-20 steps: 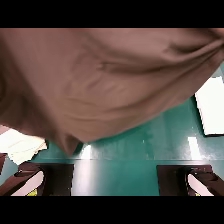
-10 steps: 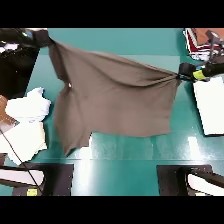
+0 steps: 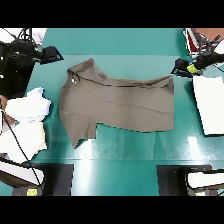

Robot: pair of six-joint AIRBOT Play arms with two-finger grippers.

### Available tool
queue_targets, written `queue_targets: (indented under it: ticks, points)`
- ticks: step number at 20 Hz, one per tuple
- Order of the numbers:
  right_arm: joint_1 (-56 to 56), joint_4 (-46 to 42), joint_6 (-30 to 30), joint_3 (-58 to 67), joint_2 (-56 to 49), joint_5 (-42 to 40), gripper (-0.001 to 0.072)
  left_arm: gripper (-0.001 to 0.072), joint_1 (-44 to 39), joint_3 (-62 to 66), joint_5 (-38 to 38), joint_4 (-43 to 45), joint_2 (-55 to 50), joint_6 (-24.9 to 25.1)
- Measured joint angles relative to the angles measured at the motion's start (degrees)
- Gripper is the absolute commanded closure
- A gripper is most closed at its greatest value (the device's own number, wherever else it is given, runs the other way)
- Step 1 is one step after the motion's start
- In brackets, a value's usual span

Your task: Fold the shirts.

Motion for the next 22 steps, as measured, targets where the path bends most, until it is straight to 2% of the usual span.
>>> queue_targets:
  ticks: [4,8,15,21,22]
  points:
    - [-0.85,0.35,-2.56,-4.98,5.27,2.19,0.0337,0.0176,1.99,-6.69,-5.7,6.14,5.42,-1.14]
    - [-2.38,0.7,-3.43,-14.12,13.81,2.64,0.0338,0.0176,2.56,-22.43,-6.51,11.13,14.23,-1.6]
    - [-2.95,0.96,-3.85,-25.88,24.61,1.68,0.0345,0.0176,2.69,-46.56,1.4,11.26,22.21,-1.79]
    - [-3.02,0.96,-3.91,-28.74,28.81,2.54,0.0345,0.0177,2.67,-55.21,10.14,4.81,22.8,-1.73]
    - [-3.02,0.96,-3.91,-28.85,29.2,2.64,0.0345,0.0205,2.71,-55.71,10.86,3.91,22.62,-1.68]
